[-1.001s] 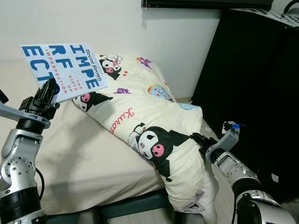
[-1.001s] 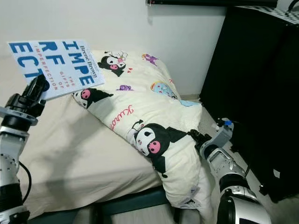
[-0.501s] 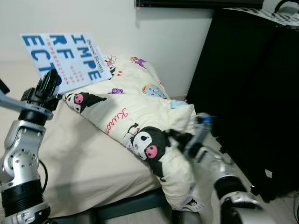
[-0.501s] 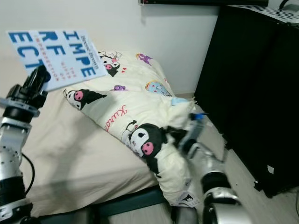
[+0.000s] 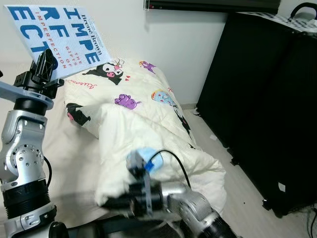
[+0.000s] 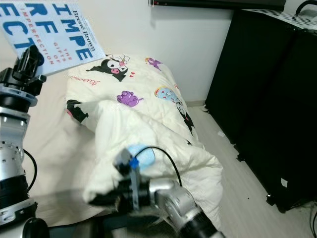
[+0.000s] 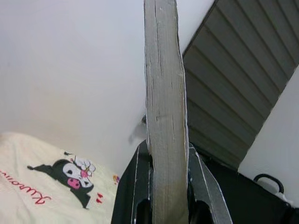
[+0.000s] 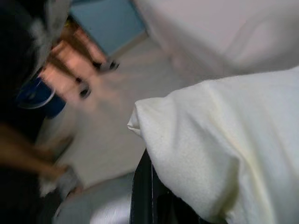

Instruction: Clean up the room

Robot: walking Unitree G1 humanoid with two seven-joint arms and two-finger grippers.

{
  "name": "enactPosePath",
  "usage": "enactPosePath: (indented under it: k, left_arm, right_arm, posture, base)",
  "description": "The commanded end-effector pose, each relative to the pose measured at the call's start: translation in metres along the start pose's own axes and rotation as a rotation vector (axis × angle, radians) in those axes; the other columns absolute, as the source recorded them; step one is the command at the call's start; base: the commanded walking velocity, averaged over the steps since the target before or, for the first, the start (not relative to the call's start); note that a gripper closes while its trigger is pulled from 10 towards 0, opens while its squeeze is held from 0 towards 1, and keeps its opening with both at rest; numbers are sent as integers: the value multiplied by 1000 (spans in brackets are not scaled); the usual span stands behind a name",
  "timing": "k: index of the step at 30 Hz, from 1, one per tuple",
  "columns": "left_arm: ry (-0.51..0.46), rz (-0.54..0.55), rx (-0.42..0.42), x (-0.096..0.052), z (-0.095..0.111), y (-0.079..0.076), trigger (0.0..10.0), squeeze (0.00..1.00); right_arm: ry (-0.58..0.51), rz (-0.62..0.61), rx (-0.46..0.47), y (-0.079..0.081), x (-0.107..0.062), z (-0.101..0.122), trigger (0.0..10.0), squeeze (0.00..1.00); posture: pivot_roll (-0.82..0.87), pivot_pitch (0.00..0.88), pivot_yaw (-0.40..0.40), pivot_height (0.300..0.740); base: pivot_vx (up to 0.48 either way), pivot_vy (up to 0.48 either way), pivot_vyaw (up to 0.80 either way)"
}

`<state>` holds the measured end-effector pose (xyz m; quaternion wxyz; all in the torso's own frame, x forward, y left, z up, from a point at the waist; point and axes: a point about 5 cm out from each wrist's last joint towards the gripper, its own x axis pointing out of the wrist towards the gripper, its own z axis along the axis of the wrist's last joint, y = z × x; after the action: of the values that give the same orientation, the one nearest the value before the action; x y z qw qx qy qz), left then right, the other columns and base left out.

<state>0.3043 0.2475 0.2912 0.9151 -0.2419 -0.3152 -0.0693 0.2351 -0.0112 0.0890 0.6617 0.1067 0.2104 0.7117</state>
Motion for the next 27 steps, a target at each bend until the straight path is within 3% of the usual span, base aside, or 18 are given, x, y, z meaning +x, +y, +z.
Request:
enactPosePath:
  k: [1, 3, 4, 7, 8, 9, 10, 19, 21, 24, 27]
  left_arm:
    - [-34, -29, 19, 1, 6, -7, 10000, 0]
    - [-29, -26, 20, 1, 5, -8, 10000, 0]
    - [-21, -22, 17, 1, 3, -8, 10000, 0]
    - [-6, -18, 22, 2, -1, -9, 10000, 0]
    - [4, -21, 21, 2, -5, -10, 10000, 0]
    - [4, -21, 21, 2, -5, -10, 10000, 0]
    - [13, -23, 22, 3, -8, -12, 10000, 0]
    - [36, -27, 48, 5, -17, -18, 10000, 0]
    - [38, -29, 50, 5, -18, -19, 10000, 0]
    - [34, -29, 37, 5, -19, -17, 10000, 0]
    - [41, -25, 32, 3, -22, -14, 10000, 0]
  right_arm:
    - [28, 13, -7, 3, -3, -1, 1020, 0]
    - [29, 9, -2, 4, -6, -2, 1020, 0]
    - [27, 17, 13, 6, -11, -4, 10000, 0]
    - [38, 29, 27, 9, -16, -7, 10000, 39]
    - [44, 37, 42, 10, -20, -11, 10000, 835]
    - [44, 37, 42, 10, -20, -11, 10000, 835]
    - [39, 51, 61, 12, -23, -13, 10000, 1000]
    - [-30, 93, 94, 23, -39, -3, 10000, 1000]
    - [-61, 77, 60, 29, -54, 9, 10000, 1000]
    - [38, -3, -52, 35, -79, 16, 10000, 1000]
    - [-15, -20, -93, 42, -93, 32, 10000, 1000]
  posture:
    - [54, 43, -122, 477]
    - [53, 42, -122, 477]
    - [46, 39, -121, 477]
    - [41, 34, -121, 477]
    - [34, 32, -119, 477]
    - [34, 32, -119, 477]
    - [32, 30, -119, 477]
    - [17, 22, -113, 477]
    - [13, 22, -113, 477]
    - [6, 22, -114, 477]
    - [2, 21, -114, 477]
  base:
    - [0, 0, 0]
    - [0, 0, 0]
    - [0, 0, 0]
    - [0, 0, 0]
    - [0, 0, 0]
    - [0, 0, 0]
    - [0, 0, 0]
    - [0, 0, 0]
    - [0, 0, 0]
    - [0, 0, 0]
    - [0, 0, 0]
